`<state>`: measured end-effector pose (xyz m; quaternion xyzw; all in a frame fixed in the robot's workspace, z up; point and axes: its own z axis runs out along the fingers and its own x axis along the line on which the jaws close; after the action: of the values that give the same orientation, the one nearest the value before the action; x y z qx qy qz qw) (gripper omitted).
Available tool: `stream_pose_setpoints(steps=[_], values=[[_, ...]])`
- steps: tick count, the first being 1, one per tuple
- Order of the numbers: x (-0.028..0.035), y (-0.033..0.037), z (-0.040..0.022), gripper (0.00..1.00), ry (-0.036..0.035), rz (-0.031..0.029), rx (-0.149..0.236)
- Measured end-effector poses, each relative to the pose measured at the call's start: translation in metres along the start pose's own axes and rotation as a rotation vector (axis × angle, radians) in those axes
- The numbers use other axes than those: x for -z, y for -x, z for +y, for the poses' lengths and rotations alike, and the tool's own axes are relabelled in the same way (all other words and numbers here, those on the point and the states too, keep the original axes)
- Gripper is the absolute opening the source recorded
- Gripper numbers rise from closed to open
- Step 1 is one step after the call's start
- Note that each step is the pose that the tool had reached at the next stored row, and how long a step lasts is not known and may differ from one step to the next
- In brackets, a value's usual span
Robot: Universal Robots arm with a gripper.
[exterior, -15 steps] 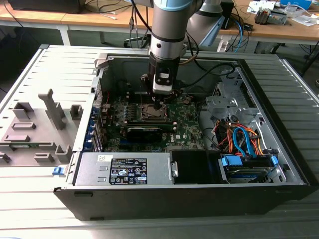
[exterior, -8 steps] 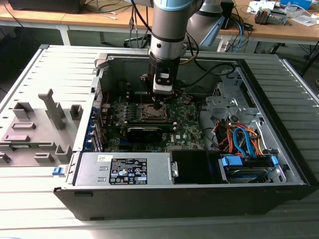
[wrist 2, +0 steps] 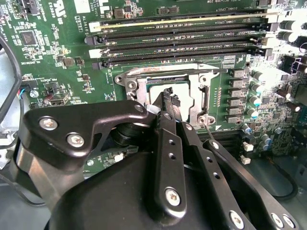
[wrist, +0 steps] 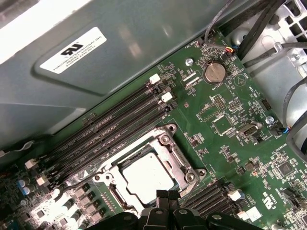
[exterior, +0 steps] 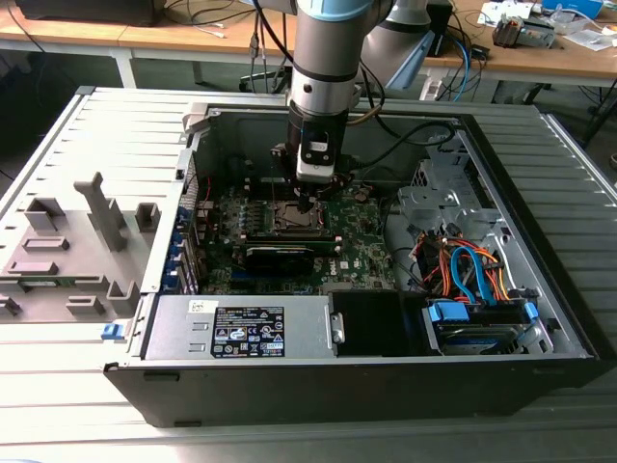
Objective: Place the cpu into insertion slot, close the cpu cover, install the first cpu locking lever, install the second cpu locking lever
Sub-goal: 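Install the first cpu locking lever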
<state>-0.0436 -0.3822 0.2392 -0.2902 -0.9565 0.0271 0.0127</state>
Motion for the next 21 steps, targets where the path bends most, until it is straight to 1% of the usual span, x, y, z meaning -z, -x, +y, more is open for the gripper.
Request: stream_pose_setpoints(steps=[21], values=[[0.0,0.0,0.0,0.11,-0.0001,-0.0011,0.019]])
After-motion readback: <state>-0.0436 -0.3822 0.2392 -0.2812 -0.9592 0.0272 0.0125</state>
